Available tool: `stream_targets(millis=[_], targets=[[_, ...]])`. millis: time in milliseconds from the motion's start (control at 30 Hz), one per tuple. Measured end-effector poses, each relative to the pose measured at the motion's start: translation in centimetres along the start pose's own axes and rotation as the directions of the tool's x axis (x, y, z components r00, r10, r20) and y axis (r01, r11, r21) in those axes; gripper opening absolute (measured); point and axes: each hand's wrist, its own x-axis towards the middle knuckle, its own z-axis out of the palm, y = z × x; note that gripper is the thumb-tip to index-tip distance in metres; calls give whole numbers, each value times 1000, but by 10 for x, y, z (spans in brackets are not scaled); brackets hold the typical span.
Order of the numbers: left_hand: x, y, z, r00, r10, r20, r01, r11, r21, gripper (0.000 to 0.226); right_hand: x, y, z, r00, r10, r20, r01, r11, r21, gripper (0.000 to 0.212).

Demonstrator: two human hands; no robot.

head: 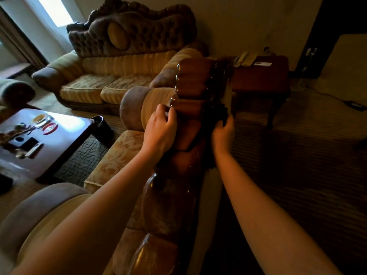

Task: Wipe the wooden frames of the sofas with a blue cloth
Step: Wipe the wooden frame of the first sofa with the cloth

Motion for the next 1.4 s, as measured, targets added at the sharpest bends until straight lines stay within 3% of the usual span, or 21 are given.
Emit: stream_targets(millis=[267, 367, 467, 567, 667, 733, 833, 1100, 1167, 1267, 1333, 1400], targets=[[-5, 5, 1, 997, 16, -73, -11, 998, 61, 32, -93, 11, -27, 994, -36, 107, 28, 997, 73, 42], [-5, 4, 1, 997, 25, -74, -20, 997, 75, 35, -108, 3, -26, 969, -227, 95, 211, 966, 151, 40], [-4, 3, 0, 997, 18, -77, -14, 998, 60, 30, -94, -14, -18, 887, -451, 98, 439, 890, 122, 37], [-4, 2, 0, 995, 18, -102, -10, 997, 75, 28, -59, -37, -2, 838, -538, 96, 532, 843, 82, 34], [-4, 3, 1, 992, 29, -123, -17, 995, 100, 29, -14, -46, 12, 857, -516, -1, 514, 854, 84, 34], [-4, 2, 1, 993, 33, -116, -21, 994, 104, 26, 7, -46, 14, 904, -426, -43, 428, 894, 134, 36], [-3, 1, -1, 993, 46, -105, -36, 995, 95, 27, 17, -44, 14, 959, -281, -42, 283, 932, 225, 36], [-4, 1, -1, 993, 59, -105, -52, 997, 64, 30, 2, -37, 8, 971, -238, -13, 233, 938, 257, 36], [-4, 1, 0, 992, 63, -110, -56, 996, 69, 30, -18, -26, 5, 927, -374, -15, 370, 910, 186, 36], [-3, 3, 1, 989, 69, -134, -57, 994, 93, 27, -39, -24, 8, 744, -665, 66, 667, 744, -32, 34], [-4, 4, 1, 990, 58, -129, -49, 996, 73, 26, -37, -35, 13, 662, -737, 137, 747, 633, -205, 36], [-4, 4, 1, 991, 51, -122, -44, 997, 60, 26, -28, -49, 17, 645, -737, 199, 753, 570, -329, 37]])
